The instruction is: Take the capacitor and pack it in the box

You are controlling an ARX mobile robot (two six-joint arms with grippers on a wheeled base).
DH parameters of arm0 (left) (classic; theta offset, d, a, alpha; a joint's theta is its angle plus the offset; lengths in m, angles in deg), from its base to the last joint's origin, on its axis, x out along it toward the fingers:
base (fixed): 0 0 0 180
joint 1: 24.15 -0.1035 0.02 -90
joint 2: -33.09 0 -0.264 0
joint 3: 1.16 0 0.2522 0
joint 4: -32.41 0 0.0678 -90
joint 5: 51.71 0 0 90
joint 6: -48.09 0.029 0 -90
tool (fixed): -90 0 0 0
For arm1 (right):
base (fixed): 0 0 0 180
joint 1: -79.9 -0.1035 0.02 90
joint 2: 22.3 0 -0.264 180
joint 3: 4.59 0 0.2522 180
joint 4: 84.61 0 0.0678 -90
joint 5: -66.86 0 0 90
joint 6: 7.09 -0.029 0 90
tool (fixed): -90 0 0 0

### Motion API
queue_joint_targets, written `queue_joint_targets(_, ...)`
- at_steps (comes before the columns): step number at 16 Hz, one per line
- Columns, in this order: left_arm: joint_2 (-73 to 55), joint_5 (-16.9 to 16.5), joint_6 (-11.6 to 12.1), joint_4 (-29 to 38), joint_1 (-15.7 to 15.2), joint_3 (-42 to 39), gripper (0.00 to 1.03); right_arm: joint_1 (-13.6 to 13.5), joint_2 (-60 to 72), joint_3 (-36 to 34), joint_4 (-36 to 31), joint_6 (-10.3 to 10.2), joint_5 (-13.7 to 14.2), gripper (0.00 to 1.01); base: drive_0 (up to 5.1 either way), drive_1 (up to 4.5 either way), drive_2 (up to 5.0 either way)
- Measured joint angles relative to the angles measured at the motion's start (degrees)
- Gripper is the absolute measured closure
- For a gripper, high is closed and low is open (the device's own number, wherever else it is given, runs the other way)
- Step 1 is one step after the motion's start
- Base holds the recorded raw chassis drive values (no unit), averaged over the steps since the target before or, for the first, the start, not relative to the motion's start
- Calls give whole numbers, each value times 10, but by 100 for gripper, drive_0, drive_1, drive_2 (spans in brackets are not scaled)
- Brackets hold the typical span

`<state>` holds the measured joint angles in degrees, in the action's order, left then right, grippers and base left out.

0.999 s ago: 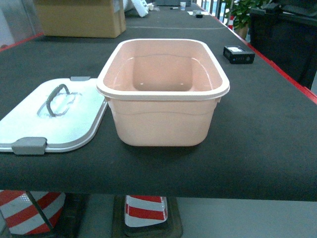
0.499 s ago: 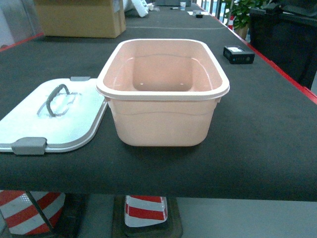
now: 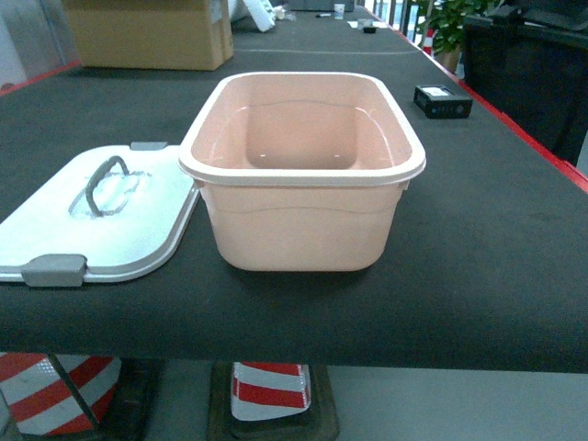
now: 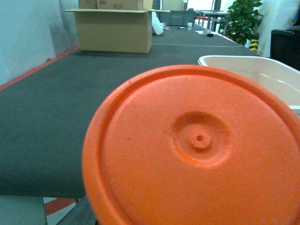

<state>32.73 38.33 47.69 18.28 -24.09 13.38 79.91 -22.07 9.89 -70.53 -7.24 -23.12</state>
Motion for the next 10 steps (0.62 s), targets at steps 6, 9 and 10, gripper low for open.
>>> queue_joint_targets(6, -141, 264, 10, 113, 134, 1, 59, 0, 0, 0, 0, 0, 0, 3, 0, 0, 0)
queue_joint_targets(9, -415, 234, 35, 394, 96, 62, 59, 0, 0, 0, -1, 0, 0, 3, 0, 0, 0)
queue_joint_targets(10, -508, 207, 38, 469, 98, 107, 59, 0, 0, 0, 0, 0, 0, 3, 0, 0, 0)
